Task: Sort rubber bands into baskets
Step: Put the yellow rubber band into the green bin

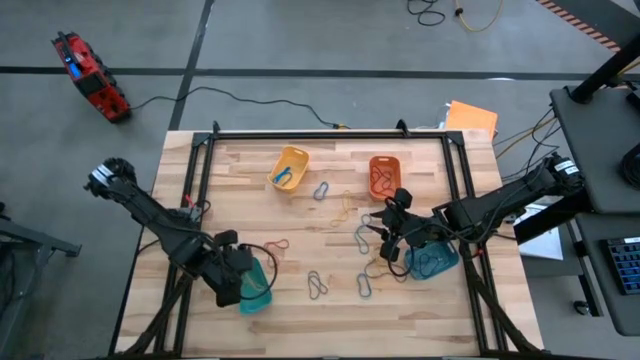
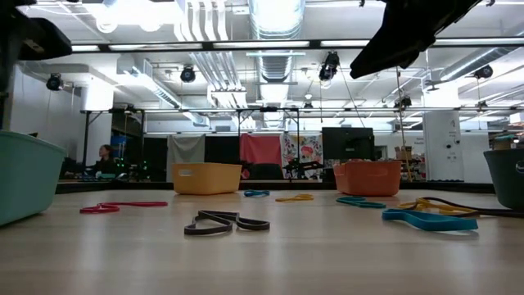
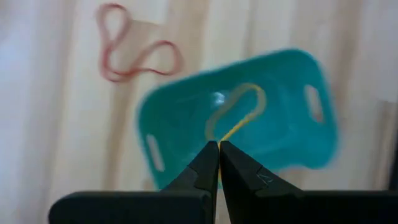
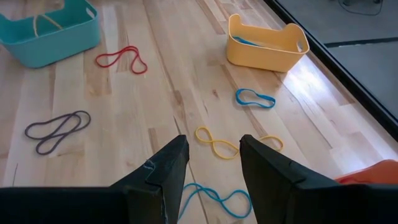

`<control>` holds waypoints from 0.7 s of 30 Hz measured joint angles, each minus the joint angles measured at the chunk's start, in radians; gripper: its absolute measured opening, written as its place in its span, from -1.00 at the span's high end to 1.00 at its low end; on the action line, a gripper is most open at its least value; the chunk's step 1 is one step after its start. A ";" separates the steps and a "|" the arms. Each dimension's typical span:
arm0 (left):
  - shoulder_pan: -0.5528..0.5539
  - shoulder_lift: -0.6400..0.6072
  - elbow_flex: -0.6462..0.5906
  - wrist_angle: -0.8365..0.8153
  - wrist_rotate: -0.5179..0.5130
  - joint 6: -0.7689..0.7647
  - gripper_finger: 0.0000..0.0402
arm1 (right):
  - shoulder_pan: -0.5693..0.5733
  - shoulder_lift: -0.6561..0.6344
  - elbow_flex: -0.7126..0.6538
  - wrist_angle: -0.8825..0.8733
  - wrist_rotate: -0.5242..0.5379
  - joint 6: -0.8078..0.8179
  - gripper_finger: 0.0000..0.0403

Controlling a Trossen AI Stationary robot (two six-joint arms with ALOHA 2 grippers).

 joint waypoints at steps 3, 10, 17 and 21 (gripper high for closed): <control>0.001 0.009 0.000 -0.022 -0.083 -0.007 1.00 | 0.000 0.000 0.000 0.001 0.000 -0.001 0.30; 0.002 0.034 0.000 -0.027 -0.105 -0.031 1.00 | 0.000 0.000 0.000 0.003 0.000 0.002 0.30; 0.002 0.081 0.000 0.048 -0.054 -0.012 1.00 | 0.000 0.000 0.000 0.006 0.000 0.001 0.30; 0.002 0.112 -0.002 0.082 -0.025 -0.010 1.00 | 0.000 0.000 0.000 0.006 0.000 0.001 0.30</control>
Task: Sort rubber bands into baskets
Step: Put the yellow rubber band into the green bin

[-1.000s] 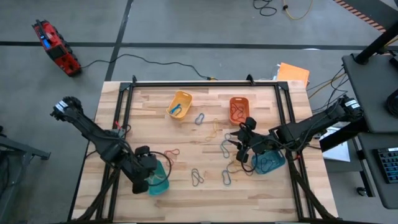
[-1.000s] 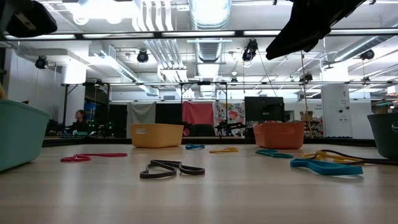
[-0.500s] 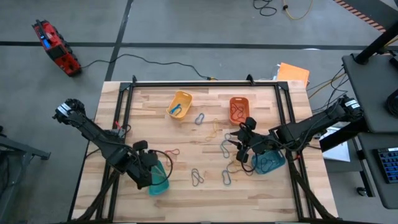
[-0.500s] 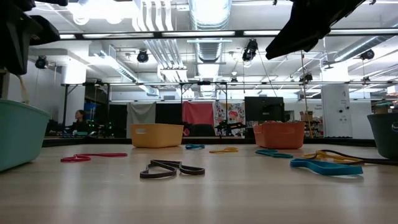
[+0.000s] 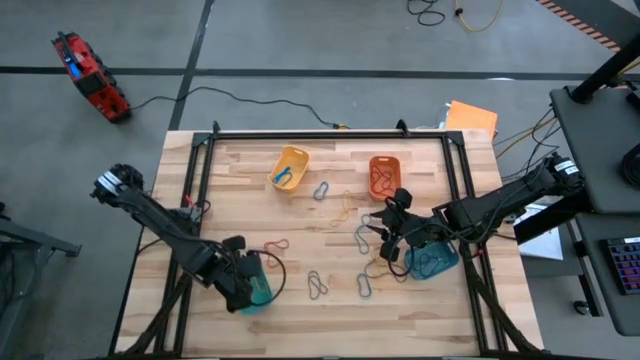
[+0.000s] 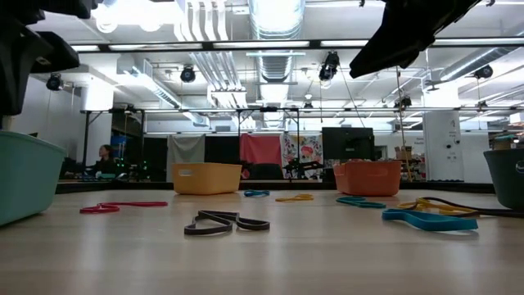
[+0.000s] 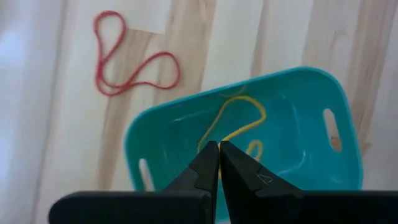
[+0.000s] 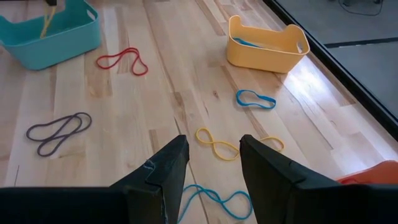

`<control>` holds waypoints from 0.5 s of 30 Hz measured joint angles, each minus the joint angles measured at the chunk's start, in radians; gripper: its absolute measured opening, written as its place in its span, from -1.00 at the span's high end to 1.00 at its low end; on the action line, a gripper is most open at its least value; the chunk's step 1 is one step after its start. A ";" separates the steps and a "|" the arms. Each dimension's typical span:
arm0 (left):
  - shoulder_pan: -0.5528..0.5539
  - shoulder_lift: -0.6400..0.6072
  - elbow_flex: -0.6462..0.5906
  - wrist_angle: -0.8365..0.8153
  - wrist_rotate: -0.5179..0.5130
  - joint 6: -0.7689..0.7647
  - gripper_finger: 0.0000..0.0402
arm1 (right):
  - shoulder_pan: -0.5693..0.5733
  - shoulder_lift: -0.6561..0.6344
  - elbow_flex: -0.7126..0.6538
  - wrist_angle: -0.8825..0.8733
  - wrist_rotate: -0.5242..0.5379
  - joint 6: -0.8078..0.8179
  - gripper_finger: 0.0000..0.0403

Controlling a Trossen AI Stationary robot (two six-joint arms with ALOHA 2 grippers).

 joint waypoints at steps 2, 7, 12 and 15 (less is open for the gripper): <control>0.000 0.017 -0.004 0.016 0.020 0.000 1.00 | 0.000 0.000 0.000 0.000 0.000 0.000 0.30; 0.000 0.056 -0.010 0.043 0.050 0.001 1.00 | 0.000 0.000 0.000 0.000 0.000 0.000 0.30; 0.000 0.082 -0.011 0.050 0.049 0.001 1.00 | 0.000 0.000 -0.002 0.000 0.000 0.000 0.30; 0.000 0.093 -0.018 0.050 0.050 0.001 1.00 | 0.000 0.000 -0.002 0.000 0.000 0.000 0.30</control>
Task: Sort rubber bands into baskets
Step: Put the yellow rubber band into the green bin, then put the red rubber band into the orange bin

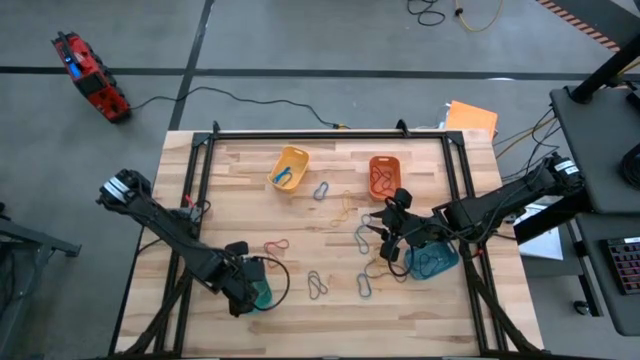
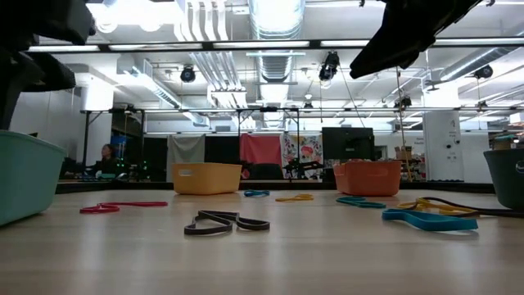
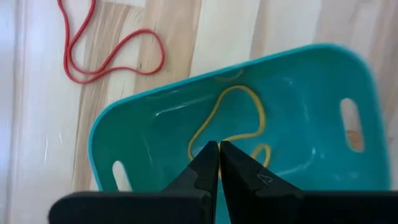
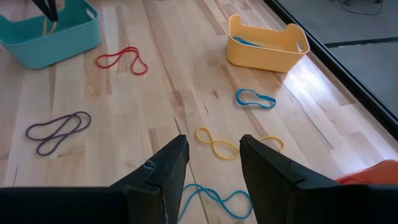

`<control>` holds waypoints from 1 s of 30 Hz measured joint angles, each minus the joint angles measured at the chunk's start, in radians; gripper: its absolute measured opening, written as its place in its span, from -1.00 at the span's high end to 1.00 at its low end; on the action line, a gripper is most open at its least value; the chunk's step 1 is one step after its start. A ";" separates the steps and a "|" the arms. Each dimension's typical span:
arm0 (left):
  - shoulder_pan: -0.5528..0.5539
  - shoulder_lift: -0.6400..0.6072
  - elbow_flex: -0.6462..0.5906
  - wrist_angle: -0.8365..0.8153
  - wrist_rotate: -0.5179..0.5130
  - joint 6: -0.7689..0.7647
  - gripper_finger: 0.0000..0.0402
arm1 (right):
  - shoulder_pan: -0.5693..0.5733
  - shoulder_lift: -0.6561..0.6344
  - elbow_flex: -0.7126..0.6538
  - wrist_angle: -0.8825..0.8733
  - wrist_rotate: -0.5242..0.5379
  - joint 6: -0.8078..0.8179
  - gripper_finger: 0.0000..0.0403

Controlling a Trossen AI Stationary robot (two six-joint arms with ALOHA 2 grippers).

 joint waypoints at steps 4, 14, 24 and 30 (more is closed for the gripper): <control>0.000 0.003 -0.039 0.001 0.000 -0.024 1.00 | 0.000 0.000 0.000 0.000 0.000 0.000 0.30; 0.000 0.003 -0.143 0.049 -0.008 -0.071 1.00 | 0.000 0.000 0.000 0.000 0.000 0.000 0.30; 0.000 0.002 -0.087 0.042 -0.010 -0.035 1.00 | 0.000 0.000 0.000 0.000 0.000 0.000 0.30; 0.001 0.002 0.039 -0.010 -0.111 0.085 1.00 | 0.000 0.000 0.000 0.000 0.000 0.000 0.30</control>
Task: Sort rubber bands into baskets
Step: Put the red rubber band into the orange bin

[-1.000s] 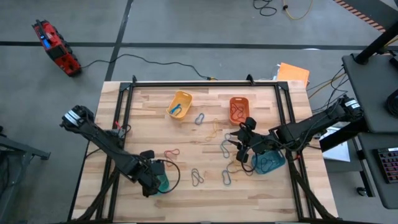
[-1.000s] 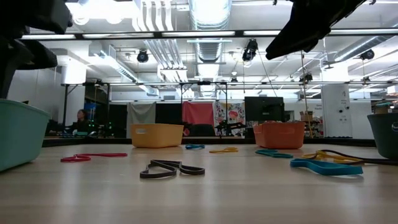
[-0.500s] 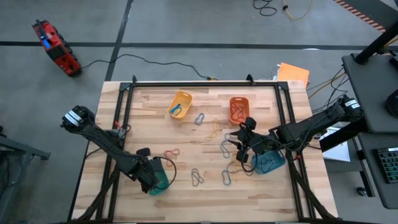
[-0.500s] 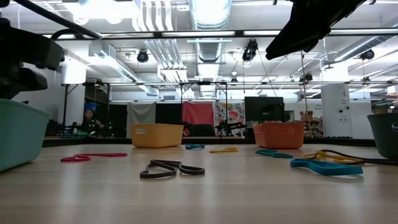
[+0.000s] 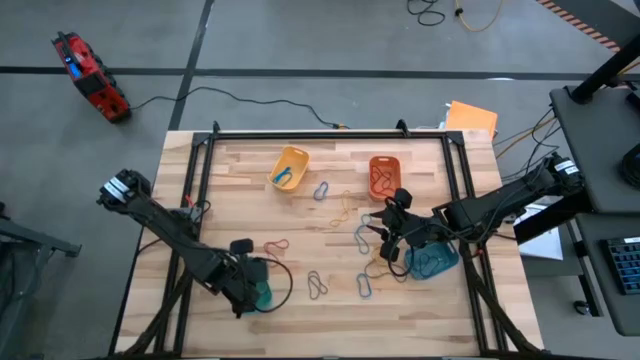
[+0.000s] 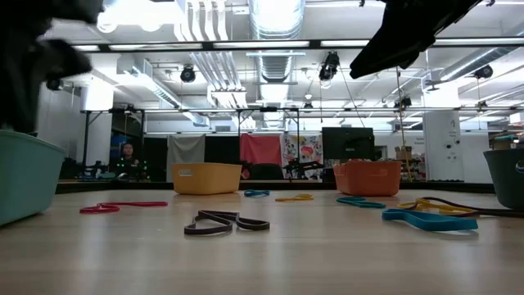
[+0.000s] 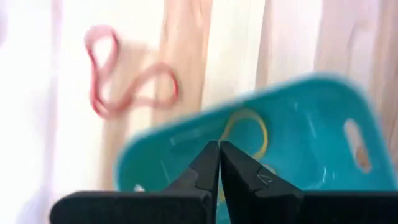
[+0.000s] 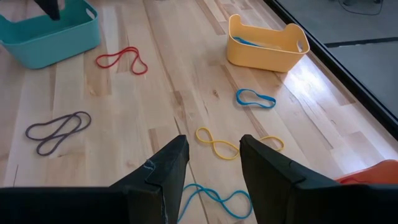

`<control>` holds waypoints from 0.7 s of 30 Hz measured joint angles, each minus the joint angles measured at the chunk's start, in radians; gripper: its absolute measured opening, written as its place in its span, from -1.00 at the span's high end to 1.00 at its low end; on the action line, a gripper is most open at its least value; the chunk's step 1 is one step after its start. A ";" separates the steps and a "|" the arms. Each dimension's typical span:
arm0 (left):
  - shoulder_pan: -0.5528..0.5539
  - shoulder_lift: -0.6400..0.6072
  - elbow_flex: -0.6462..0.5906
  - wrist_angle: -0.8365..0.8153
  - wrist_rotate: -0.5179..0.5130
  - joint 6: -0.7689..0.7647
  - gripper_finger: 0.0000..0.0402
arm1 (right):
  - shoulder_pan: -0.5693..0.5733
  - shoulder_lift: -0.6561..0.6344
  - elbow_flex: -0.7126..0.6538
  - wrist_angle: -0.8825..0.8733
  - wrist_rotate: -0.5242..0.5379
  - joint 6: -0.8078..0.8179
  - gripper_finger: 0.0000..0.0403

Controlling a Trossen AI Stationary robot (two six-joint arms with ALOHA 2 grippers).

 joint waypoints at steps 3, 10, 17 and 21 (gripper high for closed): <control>0.011 -0.006 0.045 -0.011 -0.046 0.077 1.00 | 0.000 0.000 0.000 0.000 0.000 0.000 0.30; 0.105 -0.042 0.061 -0.015 -0.078 0.234 1.00 | 0.000 0.000 0.000 0.001 0.000 0.000 0.30; 0.231 -0.053 0.050 0.001 -0.073 0.406 1.00 | 0.000 0.000 0.000 0.002 0.001 -0.002 0.30; 0.293 -0.067 0.010 0.083 -0.014 0.506 1.00 | -0.002 0.000 0.000 0.002 0.004 -0.004 0.30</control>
